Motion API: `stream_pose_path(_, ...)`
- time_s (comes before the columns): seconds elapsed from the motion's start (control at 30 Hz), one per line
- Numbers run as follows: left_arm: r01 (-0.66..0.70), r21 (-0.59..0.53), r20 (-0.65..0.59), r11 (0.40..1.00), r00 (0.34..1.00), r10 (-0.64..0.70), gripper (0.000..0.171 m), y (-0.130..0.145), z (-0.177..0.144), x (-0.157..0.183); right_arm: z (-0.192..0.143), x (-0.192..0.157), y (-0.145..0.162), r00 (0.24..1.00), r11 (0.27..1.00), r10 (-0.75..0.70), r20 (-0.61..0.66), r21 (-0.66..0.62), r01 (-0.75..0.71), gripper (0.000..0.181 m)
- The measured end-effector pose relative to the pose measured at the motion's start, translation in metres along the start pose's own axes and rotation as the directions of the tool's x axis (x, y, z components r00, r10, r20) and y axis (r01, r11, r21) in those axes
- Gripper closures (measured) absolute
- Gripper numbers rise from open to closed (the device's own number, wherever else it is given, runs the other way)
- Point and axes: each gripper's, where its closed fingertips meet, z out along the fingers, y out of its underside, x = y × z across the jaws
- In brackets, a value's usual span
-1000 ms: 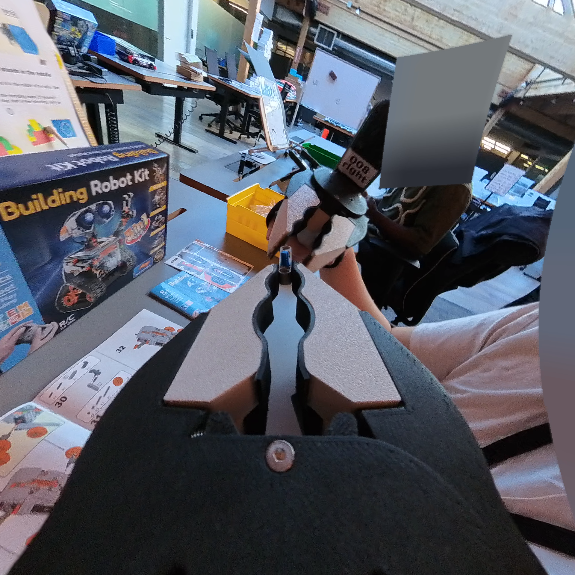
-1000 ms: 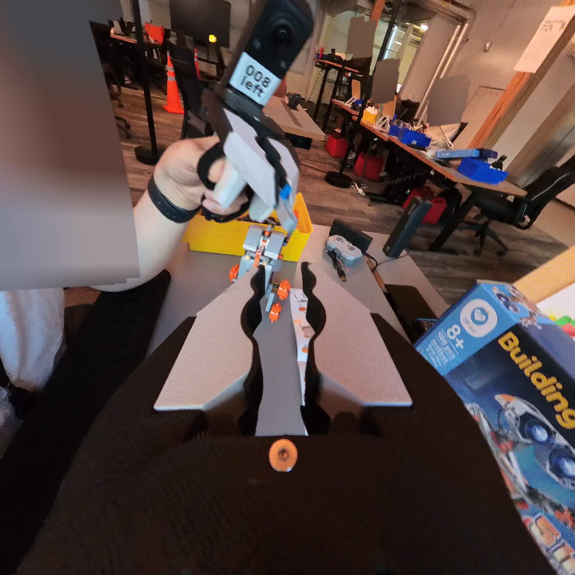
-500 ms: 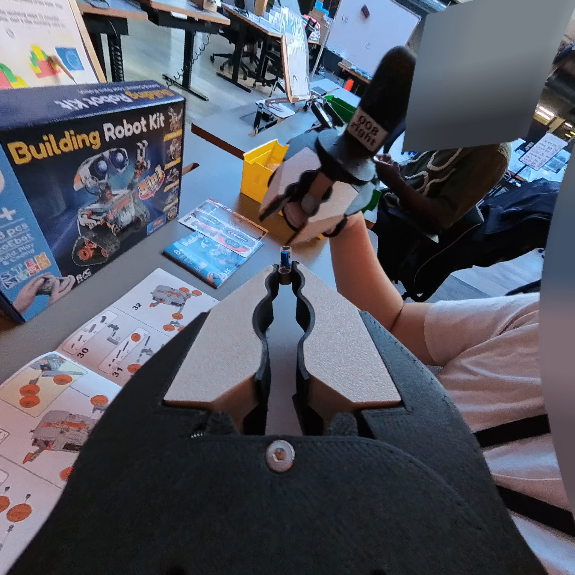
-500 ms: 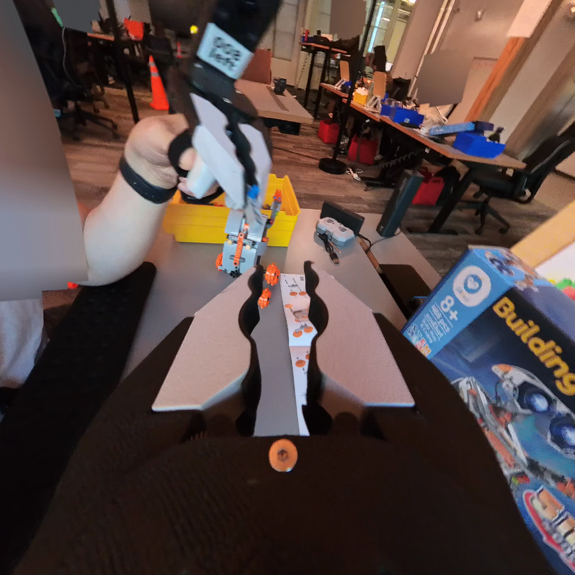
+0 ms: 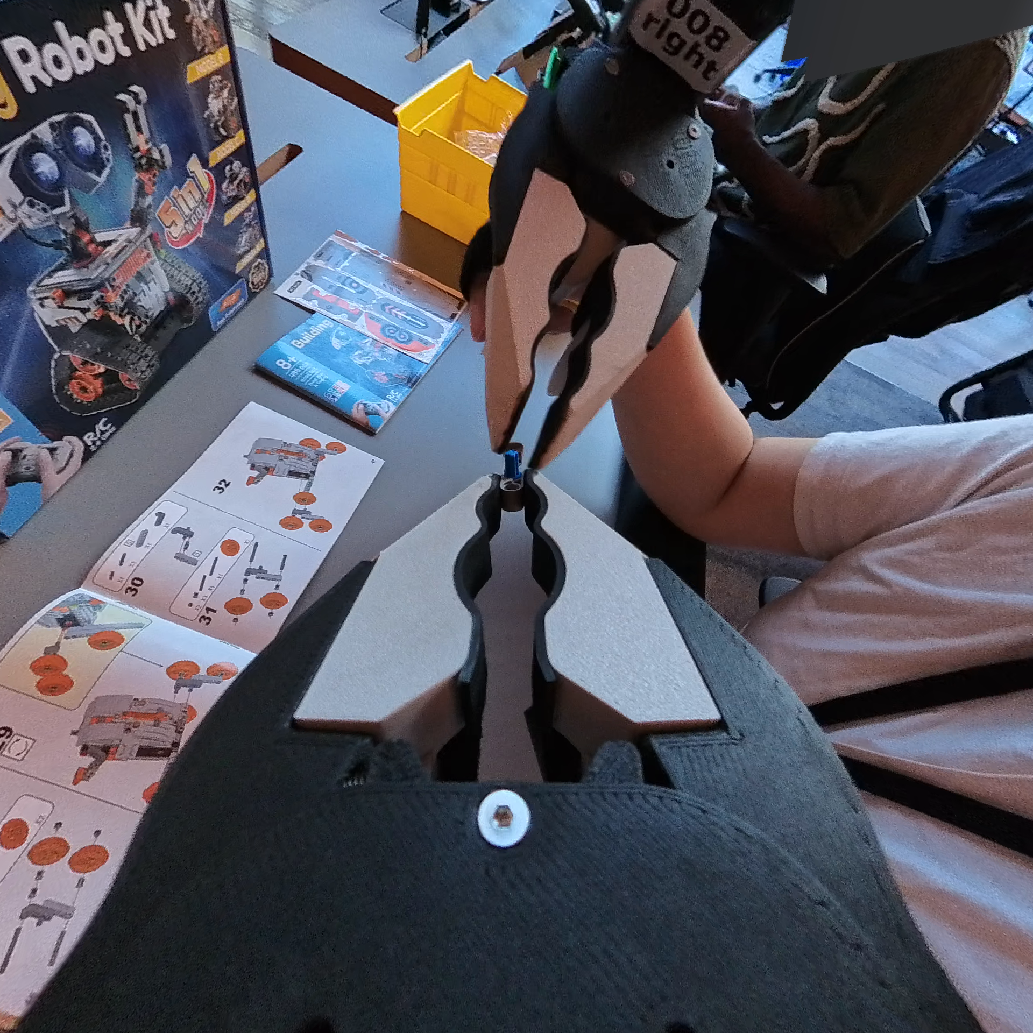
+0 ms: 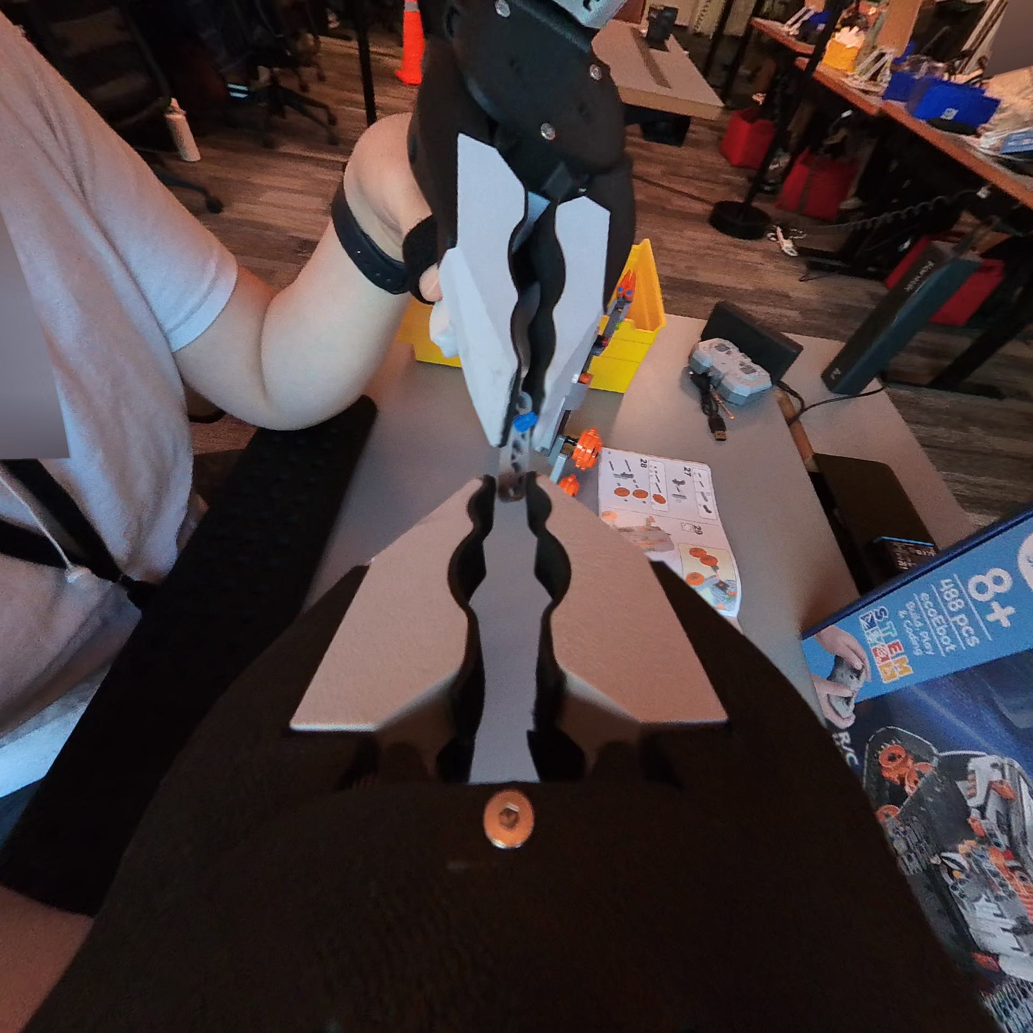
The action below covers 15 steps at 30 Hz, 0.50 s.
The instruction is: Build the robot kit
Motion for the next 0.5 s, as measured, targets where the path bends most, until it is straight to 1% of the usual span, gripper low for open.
stream_pose_path(0.1,-0.042,-0.007,-0.004,0.999,0.999,0.042,0.166,0.0,0.001,0.004,-0.001,-0.003,0.0,0.999,0.999,0.032,0.04,0.013,-0.033,0.173)
stream_pose_path(0.17,-0.085,0.021,0.014,0.996,0.996,0.085,0.166,-0.006,-0.001,0.005,-0.004,-0.001,-0.005,0.998,0.997,0.04,0.045,0.062,-0.043,0.173)
stream_pose_path(0.23,-0.112,0.046,0.004,0.993,0.994,0.112,0.166,-0.011,-0.003,0.01,-0.006,-0.003,-0.012,0.996,0.993,0.046,0.071,0.109,-0.054,0.173)
stream_pose_path(0.3,-0.149,0.07,0.007,0.986,0.989,0.149,0.166,-0.015,-0.006,0.013,-0.008,-0.005,-0.017,0.993,0.988,0.07,0.095,0.129,-0.082,0.173)
stream_pose_path(0.33,-0.182,0.104,0.036,0.978,0.983,0.179,0.166,-0.022,-0.009,0.013,-0.009,-0.001,-0.022,0.995,0.985,0.072,0.074,0.152,-0.083,0.173)
stream_pose_path(0.37,-0.224,0.168,0.079,0.96,0.974,0.213,0.166,-0.033,-0.014,0.011,-0.012,0.006,-0.031,0.997,0.976,0.073,0.037,0.203,-0.079,0.174)
stream_pose_path(0.4,-0.265,0.251,0.1,0.931,0.964,0.248,0.166,-0.046,-0.02,0.015,-0.016,0.008,-0.042,0.997,0.96,0.07,0.025,0.27,-0.074,0.174)
stream_pose_path(0.43,-0.297,0.338,0.113,0.893,0.955,0.274,0.165,-0.059,-0.029,0.02,-0.021,0.011,-0.056,0.998,0.934,0.064,0.009,0.351,-0.064,0.174)
stream_pose_path(0.47,-0.318,0.42,0.128,0.85,0.948,0.291,0.16,-0.07,-0.038,0.025,-0.028,0.015,-0.07,0.998,0.898,0.067,-0.018,0.437,-0.053,0.174)
stream_pose_path(0.5,-0.328,0.484,0.131,0.811,0.944,0.303,0.157,-0.078,-0.046,0.029,-0.032,0.016,-0.08,0.997,0.865,0.068,-0.026,0.499,-0.046,0.174)
